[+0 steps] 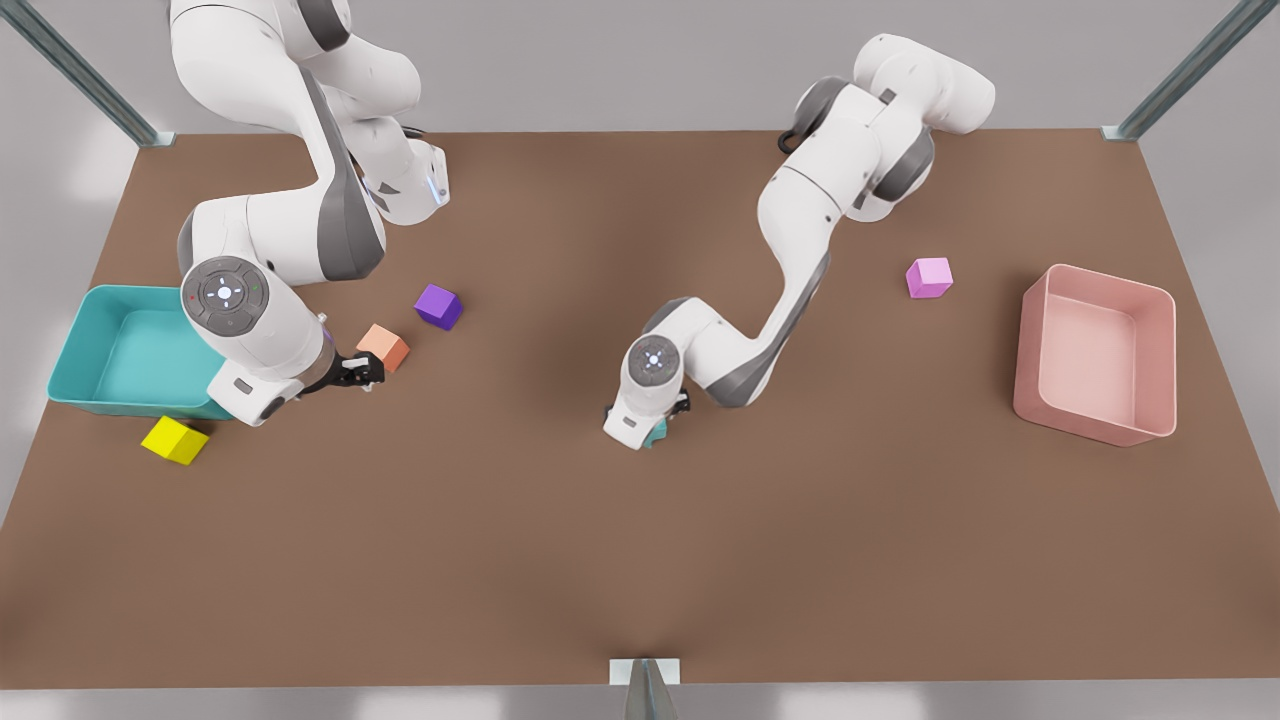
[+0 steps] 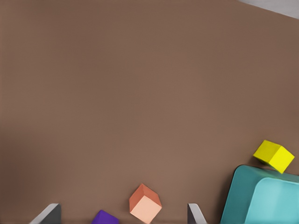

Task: Stack the two blue cubes on top of each other

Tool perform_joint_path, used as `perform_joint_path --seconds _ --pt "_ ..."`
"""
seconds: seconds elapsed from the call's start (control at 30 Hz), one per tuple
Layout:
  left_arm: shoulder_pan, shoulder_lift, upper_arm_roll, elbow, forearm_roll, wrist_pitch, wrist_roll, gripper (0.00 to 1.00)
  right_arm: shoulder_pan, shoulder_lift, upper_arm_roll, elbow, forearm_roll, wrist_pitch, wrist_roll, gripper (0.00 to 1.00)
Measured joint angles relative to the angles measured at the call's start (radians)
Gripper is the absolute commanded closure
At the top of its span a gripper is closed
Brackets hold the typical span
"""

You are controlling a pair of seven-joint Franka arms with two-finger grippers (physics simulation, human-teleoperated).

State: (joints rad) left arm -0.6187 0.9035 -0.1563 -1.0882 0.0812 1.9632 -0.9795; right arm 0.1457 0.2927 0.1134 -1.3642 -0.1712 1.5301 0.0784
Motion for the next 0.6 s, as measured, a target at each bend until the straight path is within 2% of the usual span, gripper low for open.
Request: perform_joint_path --seconds 0.13,0.23,0.3,0.37,0.43,0.5,0.6 --pt "0.031 -0.112 0.001 0.009 0.013 -0.073 -0.007 0.00 0.000 0.001 0.000 0.000 0.000 0.000 -0.005 0.00" --pt "0.215 -0.250 0.001 0.031 0.020 -0.208 0.024 0.00 -0.001 0.001 0.000 0.000 0.000 0.000 -0.009 0.00" --pt "0.320 -0.294 -0.001 0.029 0.041 -0.292 0.069 0.00 -0.001 0.001 0.000 0.000 0.000 0.000 -0.010 0.00" --pt "0.458 -0.489 -0.001 -0.286 0.041 -0.301 0.142 0.00 -0.001 0.001 0.000 0.000 0.000 0.000 -0.012 0.00" --pt "0.509 -0.617 0.003 -0.440 0.033 -0.322 0.213 0.00 -0.002 0.000 0.000 0.000 0.000 0.000 -0.014 0.00" --pt "0.515 -0.679 0.005 -0.451 0.011 -0.363 0.276 0.00 -0.001 0.000 -0.001 -0.001 0.000 0.000 -0.015 0.00" --pt "0.511 -0.697 0.005 -0.434 -0.016 -0.420 0.358 0.00 -0.002 0.001 -0.001 -0.001 0.000 0.000 -0.017 0.00"
